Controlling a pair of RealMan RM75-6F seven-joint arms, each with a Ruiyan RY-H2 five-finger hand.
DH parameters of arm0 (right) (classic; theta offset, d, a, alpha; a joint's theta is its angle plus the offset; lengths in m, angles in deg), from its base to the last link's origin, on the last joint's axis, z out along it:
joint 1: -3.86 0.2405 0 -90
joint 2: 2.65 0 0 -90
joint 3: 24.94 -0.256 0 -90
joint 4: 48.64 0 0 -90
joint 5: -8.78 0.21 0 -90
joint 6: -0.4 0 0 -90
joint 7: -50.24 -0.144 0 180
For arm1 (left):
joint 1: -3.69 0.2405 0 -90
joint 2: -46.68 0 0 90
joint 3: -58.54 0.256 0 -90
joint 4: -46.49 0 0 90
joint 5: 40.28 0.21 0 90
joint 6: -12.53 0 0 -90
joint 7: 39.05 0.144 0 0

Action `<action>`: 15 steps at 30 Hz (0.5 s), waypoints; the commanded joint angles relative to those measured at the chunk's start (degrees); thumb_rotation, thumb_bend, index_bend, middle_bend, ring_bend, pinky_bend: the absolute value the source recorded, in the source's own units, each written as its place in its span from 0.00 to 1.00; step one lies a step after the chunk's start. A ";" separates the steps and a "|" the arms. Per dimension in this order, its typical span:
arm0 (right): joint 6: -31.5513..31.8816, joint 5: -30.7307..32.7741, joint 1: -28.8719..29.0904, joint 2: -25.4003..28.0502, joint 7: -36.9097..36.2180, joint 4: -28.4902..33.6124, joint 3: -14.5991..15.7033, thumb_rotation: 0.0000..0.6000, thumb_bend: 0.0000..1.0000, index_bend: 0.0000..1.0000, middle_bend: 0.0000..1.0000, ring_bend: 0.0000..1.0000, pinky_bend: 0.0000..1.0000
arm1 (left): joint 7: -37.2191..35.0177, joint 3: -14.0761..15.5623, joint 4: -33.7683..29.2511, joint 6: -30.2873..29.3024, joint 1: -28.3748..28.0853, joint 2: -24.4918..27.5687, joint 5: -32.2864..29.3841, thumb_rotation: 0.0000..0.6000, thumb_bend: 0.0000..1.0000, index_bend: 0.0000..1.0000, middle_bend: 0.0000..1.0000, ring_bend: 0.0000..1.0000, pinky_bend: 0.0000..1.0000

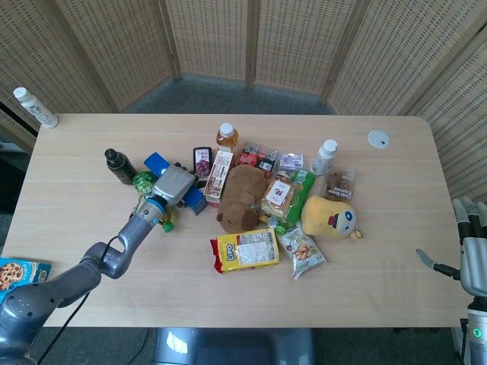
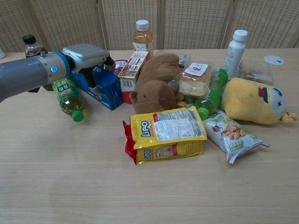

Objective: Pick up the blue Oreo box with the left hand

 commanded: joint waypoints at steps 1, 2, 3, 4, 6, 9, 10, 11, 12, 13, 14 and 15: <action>-0.07 0.05 -0.03 -0.11 -0.02 -0.04 0.03 0.60 0.00 0.00 0.03 0.07 0.00 | -1.39 -0.72 0.77 -0.61 -0.68 -0.33 0.10 1.00 0.15 0.56 0.61 0.67 0.33; -0.13 0.09 -0.03 -0.14 -0.01 -0.08 0.04 0.60 0.00 0.00 0.03 0.07 0.00 | -1.80 -0.91 0.87 -0.67 -0.85 -0.34 0.07 1.00 0.15 0.56 0.61 0.67 0.34; -0.21 0.12 -0.06 -0.17 -0.03 -0.12 0.09 0.60 0.00 0.00 0.03 0.07 0.00 | -2.17 -1.09 0.93 -0.81 -1.02 -0.31 0.09 1.00 0.15 0.56 0.61 0.67 0.34; -0.21 0.14 -0.10 -0.24 -0.08 -0.18 0.12 0.60 0.00 0.00 0.03 0.07 0.00 | -2.54 -1.20 0.92 -1.03 -1.19 -0.23 0.21 1.00 0.15 0.56 0.61 0.67 0.34; -0.17 0.14 -0.18 -0.34 -0.24 -0.36 0.14 0.60 0.00 0.00 0.03 0.07 0.00 | -3.42 -1.40 0.51 -1.63 -1.50 0.25 0.57 1.00 0.15 0.56 0.61 0.67 0.34; -0.10 0.26 -0.28 -0.47 -0.45 -0.66 0.06 0.60 0.00 0.00 0.03 0.07 0.00 | -5.83 -1.60 -1.52 -2.61 -1.55 1.52 1.16 1.00 0.14 0.56 0.61 0.67 0.34; -0.13 0.29 -0.29 -0.46 -0.51 -0.72 0.06 0.60 0.00 0.00 0.03 0.07 0.00 | -6.53 -1.65 -2.23 -3.01 -1.48 1.94 1.34 1.00 0.14 0.56 0.61 0.67 0.34; -0.23 0.38 -0.29 -0.48 -0.61 -0.82 0.04 0.60 0.00 0.00 0.03 0.07 0.00 | -7.35 -1.54 -3.22 -3.56 -1.40 2.55 1.78 1.00 0.14 0.56 0.61 0.67 0.34; -0.32 0.41 -0.32 -0.51 -0.69 -0.91 0.09 0.60 0.00 0.00 0.03 0.07 0.00 | -7.82 -1.38 -3.96 -3.92 -1.35 3.05 2.16 1.00 0.14 0.56 0.61 0.67 0.34; -0.36 0.41 -0.34 -0.56 -0.80 -1.02 0.11 0.60 0.00 0.00 0.03 0.07 0.00 | -8.10 -1.23 -4.65 -4.30 -1.29 3.55 2.51 1.00 0.14 0.56 0.61 0.67 0.34; -0.43 0.40 -0.33 -0.61 -0.98 -1.19 0.11 0.60 0.00 0.00 0.03 0.07 0.00 | -8.49 -1.05 -5.66 -4.80 -1.22 4.24 2.97 1.00 0.14 0.56 0.61 0.67 0.34; -0.45 0.37 -0.31 -0.67 -1.09 -1.30 0.10 0.59 0.00 0.00 0.03 0.07 0.00 | -8.85 -0.96 -6.51 -5.15 -1.16 4.80 3.25 1.00 0.14 0.56 0.61 0.67 0.34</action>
